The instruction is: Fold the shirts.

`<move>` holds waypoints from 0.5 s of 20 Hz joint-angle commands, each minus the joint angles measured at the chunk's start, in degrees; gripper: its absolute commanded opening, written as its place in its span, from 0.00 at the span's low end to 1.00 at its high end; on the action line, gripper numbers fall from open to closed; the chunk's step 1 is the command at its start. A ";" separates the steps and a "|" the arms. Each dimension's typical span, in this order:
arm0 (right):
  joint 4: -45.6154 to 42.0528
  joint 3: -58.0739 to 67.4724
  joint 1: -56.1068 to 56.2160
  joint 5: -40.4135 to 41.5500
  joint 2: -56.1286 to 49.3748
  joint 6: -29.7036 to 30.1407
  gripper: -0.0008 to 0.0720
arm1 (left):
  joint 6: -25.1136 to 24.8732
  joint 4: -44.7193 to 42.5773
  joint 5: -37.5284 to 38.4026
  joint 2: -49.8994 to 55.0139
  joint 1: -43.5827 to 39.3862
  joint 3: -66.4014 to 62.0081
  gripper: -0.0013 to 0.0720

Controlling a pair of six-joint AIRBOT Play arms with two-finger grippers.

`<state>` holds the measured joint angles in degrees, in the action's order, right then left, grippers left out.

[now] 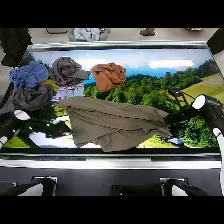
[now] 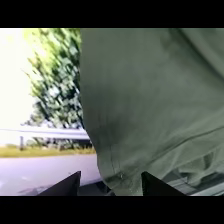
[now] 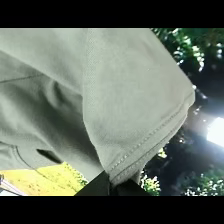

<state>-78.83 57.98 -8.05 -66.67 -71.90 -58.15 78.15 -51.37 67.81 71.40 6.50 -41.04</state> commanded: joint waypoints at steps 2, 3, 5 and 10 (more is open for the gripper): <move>0.00 -0.02 0.04 -1.14 0.00 0.37 0.07 | -1.40 5.62 -7.32 -1.07 -5.79 6.56 0.67; 0.00 -0.02 0.04 -1.16 0.00 0.39 0.07 | -0.68 5.66 -8.61 -1.05 -6.97 6.56 0.65; 0.00 -0.02 0.04 -1.51 0.00 0.37 0.07 | -0.17 6.08 -9.60 -1.07 -8.09 6.47 0.22; -0.68 1.33 0.04 -2.19 3.02 2.05 0.07 | -4.70 6.08 -4.15 -6.12 -6.01 -2.32 0.06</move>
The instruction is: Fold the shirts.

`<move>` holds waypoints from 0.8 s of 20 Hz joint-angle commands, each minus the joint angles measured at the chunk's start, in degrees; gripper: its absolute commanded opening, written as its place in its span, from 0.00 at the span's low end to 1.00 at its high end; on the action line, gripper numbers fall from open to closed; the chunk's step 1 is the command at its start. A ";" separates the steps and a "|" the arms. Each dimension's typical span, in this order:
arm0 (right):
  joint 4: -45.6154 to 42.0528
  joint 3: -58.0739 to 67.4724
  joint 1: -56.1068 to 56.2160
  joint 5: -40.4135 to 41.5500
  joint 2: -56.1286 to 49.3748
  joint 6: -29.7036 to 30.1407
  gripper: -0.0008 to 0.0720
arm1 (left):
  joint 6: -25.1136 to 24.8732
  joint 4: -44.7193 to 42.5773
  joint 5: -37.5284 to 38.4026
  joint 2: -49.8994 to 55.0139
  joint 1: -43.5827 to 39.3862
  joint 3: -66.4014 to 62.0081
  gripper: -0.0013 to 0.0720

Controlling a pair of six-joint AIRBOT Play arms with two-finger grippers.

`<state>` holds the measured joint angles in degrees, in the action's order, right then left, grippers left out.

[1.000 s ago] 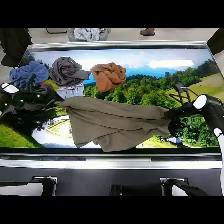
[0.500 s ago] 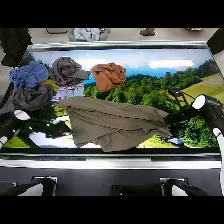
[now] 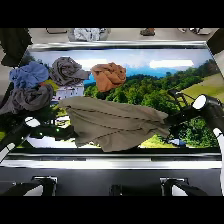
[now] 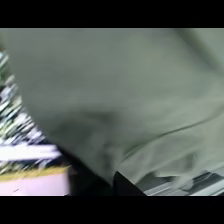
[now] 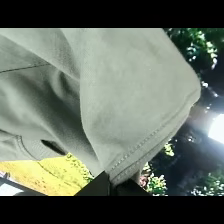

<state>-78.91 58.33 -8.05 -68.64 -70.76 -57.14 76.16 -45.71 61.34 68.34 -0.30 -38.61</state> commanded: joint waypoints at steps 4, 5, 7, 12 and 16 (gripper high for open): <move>-7.61 14.08 0.02 2.25 10.43 0.98 0.07 | -1.84 0.28 4.24 -13.94 6.93 -26.16 0.05; -10.36 19.91 0.04 3.32 13.07 0.68 0.07 | -0.66 0.28 4.20 -16.24 9.42 -33.86 0.05; -15.76 32.44 0.04 4.94 18.25 -1.11 0.07 | 1.60 0.26 4.20 -18.99 15.08 -49.64 0.05; -18.64 51.30 0.04 8.79 29.79 -6.29 0.07 | 6.78 0.28 4.17 -21.59 25.81 -78.62 0.05; -19.15 52.43 0.04 7.04 34.71 -6.73 0.07 | 8.13 0.24 1.81 -24.52 25.92 -80.54 0.05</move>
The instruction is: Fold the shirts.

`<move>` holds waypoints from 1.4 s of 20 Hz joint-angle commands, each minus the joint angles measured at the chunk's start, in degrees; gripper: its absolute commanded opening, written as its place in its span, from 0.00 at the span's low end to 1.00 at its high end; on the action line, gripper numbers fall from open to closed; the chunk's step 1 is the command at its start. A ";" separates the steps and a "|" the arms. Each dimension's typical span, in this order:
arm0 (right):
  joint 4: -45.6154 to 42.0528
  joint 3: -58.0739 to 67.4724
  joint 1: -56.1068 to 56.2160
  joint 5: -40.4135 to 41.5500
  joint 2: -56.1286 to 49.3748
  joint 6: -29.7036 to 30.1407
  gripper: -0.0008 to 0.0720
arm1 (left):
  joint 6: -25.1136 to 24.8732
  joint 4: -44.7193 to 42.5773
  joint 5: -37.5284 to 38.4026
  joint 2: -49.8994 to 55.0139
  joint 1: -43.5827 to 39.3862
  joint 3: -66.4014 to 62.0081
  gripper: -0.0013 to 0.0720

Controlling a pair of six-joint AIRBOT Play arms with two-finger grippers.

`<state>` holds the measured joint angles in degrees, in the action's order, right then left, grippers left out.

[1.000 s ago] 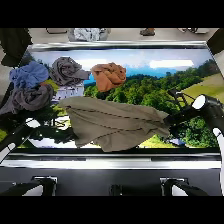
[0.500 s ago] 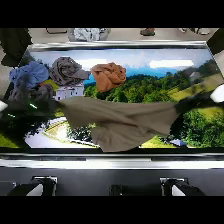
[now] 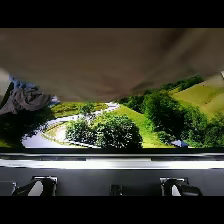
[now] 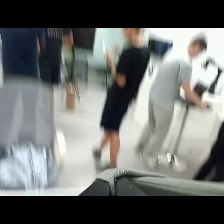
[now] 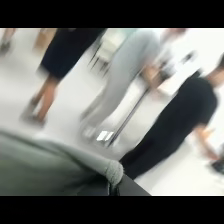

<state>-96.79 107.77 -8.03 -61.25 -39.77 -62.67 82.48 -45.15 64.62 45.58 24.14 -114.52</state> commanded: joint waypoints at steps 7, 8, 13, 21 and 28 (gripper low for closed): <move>-2.89 2.99 0.02 -8.63 -0.48 -0.94 0.07 | 1.75 -0.50 2.23 -0.07 1.49 2.27 0.05; -2.78 2.97 0.02 -11.72 -2.95 -0.74 0.07 | 1.68 -0.48 4.52 0.74 1.46 5.51 0.05; 4.07 2.56 0.02 -30.01 -25.97 4.79 0.07 | -4.90 -0.48 6.47 8.66 -4.33 29.07 0.05; 26.40 2.58 0.07 -20.04 -65.72 -2.75 0.07 | -9.03 4.48 -9.09 40.13 -11.91 39.87 0.06; 30.10 5.46 -1.49 -19.82 -67.82 3.76 0.94 | -9.01 9.88 -0.70 46.31 -9.25 36.13 0.83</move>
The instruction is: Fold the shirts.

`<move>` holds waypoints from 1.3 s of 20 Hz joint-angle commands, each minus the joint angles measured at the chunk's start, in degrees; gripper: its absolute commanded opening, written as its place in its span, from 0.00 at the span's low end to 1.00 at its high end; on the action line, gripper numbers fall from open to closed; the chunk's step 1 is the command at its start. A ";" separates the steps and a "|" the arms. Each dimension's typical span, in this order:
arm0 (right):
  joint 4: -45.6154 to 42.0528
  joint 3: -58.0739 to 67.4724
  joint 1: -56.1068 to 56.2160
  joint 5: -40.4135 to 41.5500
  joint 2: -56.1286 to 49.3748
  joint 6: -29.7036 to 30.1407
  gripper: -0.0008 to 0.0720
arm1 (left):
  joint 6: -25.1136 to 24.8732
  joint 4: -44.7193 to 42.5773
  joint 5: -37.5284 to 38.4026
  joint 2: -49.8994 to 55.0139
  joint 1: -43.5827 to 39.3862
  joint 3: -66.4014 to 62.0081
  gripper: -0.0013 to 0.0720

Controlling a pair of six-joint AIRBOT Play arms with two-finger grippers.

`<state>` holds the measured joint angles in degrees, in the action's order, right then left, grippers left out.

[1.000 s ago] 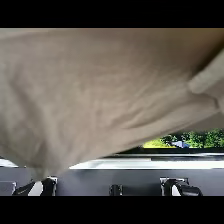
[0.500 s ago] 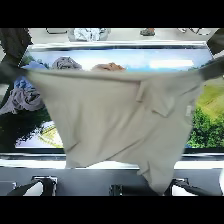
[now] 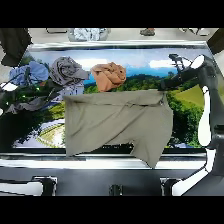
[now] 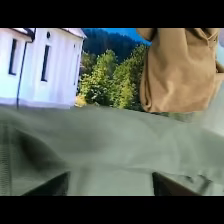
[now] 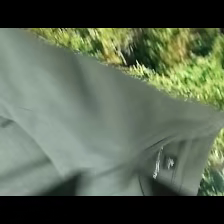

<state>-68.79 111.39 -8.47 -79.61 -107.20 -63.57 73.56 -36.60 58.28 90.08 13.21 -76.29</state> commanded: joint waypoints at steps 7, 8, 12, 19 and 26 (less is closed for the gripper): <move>-2.43 -1.90 -16.06 -26.49 8.46 6.78 0.79 | 8.00 -27.50 30.21 -9.55 7.65 4.35 0.65; -2.80 -7.96 -16.22 -25.07 11.76 7.45 0.79 | 7.85 -27.47 28.85 -13.94 7.65 12.15 0.75; -3.48 -33.68 -16.09 -11.30 24.09 9.07 0.79 | 3.87 -24.90 21.24 -28.83 7.69 41.88 0.85; -3.52 -44.39 -16.09 -9.33 26.95 11.98 0.78 | -0.11 -16.70 15.63 -33.51 7.63 55.10 0.83; -5.22 -44.39 -16.09 -8.79 26.95 11.98 0.78 | 0.11 -14.58 11.96 -33.48 7.63 56.59 0.71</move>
<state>-73.12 67.33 -24.51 -88.68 -80.38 -51.68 73.89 -52.60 72.29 56.75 20.82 -20.45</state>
